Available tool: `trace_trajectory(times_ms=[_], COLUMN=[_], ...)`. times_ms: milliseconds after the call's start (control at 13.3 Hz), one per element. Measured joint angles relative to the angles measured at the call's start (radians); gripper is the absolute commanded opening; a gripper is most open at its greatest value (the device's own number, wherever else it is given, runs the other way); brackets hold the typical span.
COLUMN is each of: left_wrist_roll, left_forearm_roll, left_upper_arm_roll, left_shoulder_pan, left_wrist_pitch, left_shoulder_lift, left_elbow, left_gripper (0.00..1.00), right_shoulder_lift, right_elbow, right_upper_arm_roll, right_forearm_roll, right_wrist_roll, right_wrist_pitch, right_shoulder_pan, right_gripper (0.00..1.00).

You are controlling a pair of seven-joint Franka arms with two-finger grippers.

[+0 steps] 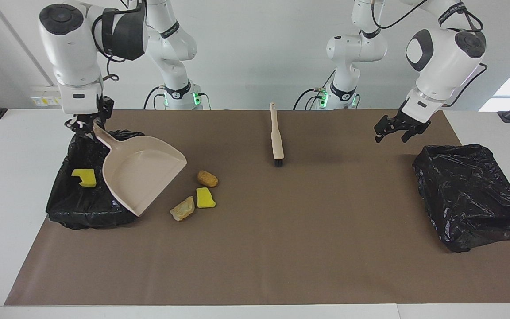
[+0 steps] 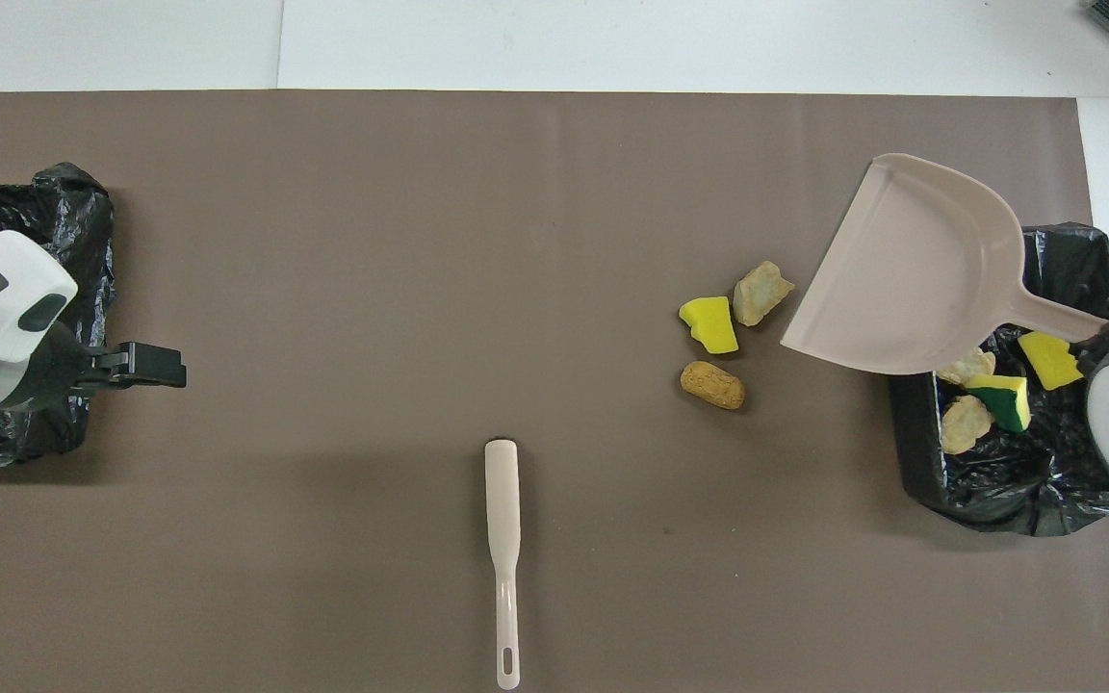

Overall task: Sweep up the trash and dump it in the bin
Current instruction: 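Bring the empty dustpan back to the table center with the right gripper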

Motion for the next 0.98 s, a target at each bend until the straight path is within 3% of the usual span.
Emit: trace_trajectory(times_ms=[226, 451, 677, 977], left_wrist_roll=[0.003, 0.003, 0.003, 0.003], left_forearm_roll=[0.006, 0.017, 0.017, 0.017], left_upper_arm_roll=[-0.001, -0.005, -0.045, -0.054], left_shoulder_pan=[0.004, 0.005, 0.032, 0.043], left_wrist_pitch=[-0.163, -0.294, -0.325, -0.323], left_shoulder_lift=[-0.001, -0.012, -0.018, -0.023], left_elbow=[0.128, 0.219, 0.243, 0.250], left_gripper=[1.00, 1.00, 1.00, 1.00], right_shoulder_lift=[0.018, 0.080, 0.179, 0.327], right_elbow=[-0.002, -0.004, 0.000, 0.063], right_upper_arm_roll=[0.007, 0.007, 0.008, 0.007], right_forearm_roll=[0.090, 0.139, 0.180, 0.196], right_wrist_roll=[0.357, 0.717, 1.065, 1.357], right_wrist_pitch=[0.007, 0.093, 0.225, 0.334], right_shoulder_pan=[0.158, 0.274, 0.375, 0.511], right_gripper=[0.00, 0.00, 0.00, 0.00])
